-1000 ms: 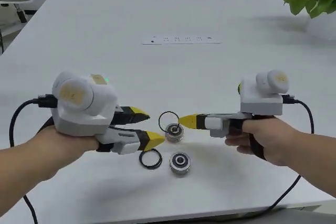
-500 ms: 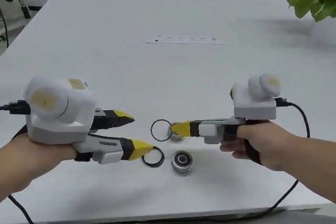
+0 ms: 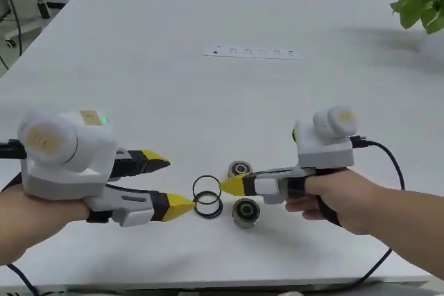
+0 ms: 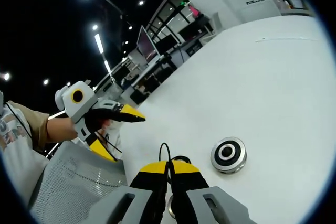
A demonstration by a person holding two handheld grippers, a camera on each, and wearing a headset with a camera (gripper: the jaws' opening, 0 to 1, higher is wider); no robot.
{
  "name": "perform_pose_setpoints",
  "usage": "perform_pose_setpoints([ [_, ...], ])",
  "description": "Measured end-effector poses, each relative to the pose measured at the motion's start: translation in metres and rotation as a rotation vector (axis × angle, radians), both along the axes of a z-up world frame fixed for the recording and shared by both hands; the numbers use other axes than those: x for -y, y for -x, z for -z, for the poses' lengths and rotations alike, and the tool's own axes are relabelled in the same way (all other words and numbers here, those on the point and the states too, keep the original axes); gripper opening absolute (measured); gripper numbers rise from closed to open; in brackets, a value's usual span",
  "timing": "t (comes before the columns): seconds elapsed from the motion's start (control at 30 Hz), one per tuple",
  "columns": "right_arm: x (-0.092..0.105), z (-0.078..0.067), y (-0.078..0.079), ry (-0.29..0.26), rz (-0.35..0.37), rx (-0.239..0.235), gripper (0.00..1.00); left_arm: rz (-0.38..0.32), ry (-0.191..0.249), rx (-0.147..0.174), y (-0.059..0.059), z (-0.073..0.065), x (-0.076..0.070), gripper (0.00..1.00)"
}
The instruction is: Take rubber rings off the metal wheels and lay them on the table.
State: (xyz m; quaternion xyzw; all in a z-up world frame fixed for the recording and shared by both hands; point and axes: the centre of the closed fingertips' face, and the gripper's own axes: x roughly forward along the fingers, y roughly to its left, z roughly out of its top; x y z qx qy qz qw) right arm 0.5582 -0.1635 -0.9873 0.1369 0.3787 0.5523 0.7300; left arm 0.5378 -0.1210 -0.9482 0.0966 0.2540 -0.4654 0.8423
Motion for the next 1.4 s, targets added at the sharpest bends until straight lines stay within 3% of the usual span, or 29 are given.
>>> perform_pose_setpoints([
  [0.4,-0.004,0.015,0.006,0.079,-0.040,0.017,0.00,-0.011,-0.006,-0.001,0.002,0.002,-0.006,0.50],
  [0.97,0.002,0.018,0.005,0.109,-0.021,0.006,0.00,-0.009,-0.014,-0.013,0.002,0.005,-0.005,0.50],
  [1.4,0.001,0.017,0.008,0.161,-0.063,0.086,0.13,-0.006,-0.027,-0.021,0.003,0.007,-0.005,0.50],
])
